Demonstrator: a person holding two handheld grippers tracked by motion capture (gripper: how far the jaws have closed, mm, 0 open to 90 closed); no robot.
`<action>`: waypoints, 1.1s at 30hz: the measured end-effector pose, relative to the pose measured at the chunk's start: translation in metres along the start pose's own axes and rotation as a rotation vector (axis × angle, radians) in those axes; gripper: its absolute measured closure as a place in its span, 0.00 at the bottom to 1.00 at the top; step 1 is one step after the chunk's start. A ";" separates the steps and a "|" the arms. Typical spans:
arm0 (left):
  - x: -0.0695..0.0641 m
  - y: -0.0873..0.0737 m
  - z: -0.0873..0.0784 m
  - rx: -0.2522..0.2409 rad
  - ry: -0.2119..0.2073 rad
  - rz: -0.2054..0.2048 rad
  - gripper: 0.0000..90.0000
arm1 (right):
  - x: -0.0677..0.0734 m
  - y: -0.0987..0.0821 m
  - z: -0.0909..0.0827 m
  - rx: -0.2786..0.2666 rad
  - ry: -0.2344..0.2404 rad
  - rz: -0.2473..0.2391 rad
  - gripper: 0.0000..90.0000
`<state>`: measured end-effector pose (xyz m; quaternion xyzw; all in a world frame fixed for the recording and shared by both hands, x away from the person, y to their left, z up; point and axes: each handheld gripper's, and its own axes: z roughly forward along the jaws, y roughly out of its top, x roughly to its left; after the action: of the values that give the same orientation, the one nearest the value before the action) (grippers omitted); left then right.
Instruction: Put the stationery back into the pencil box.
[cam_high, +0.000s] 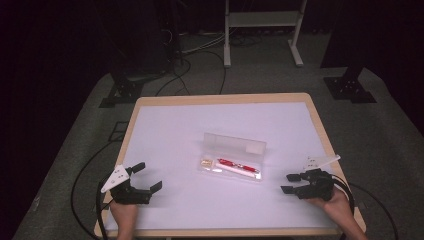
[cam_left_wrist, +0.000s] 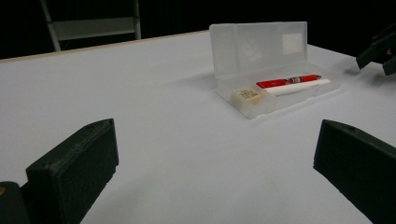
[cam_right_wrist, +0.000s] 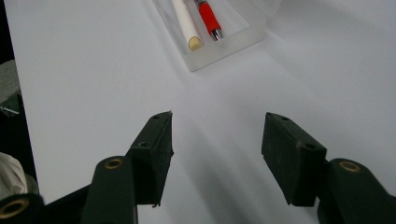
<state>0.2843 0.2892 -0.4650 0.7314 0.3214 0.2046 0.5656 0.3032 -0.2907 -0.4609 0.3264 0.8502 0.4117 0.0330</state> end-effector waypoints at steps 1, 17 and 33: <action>0.000 0.000 0.000 0.000 0.000 0.001 0.00 | 0.000 -0.001 -0.001 -0.002 0.000 0.001 0.47; -0.001 0.000 0.000 0.004 0.003 0.001 0.00 | 0.001 -0.013 -0.010 -0.021 -0.018 0.017 0.46; 0.000 0.000 -0.001 -0.004 -0.001 0.002 0.00 | 0.014 -0.029 -0.029 -0.052 -0.066 0.021 0.42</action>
<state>0.2832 0.2899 -0.4649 0.7305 0.3202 0.2055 0.5671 0.2674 -0.3149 -0.4599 0.3478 0.8342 0.4230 0.0648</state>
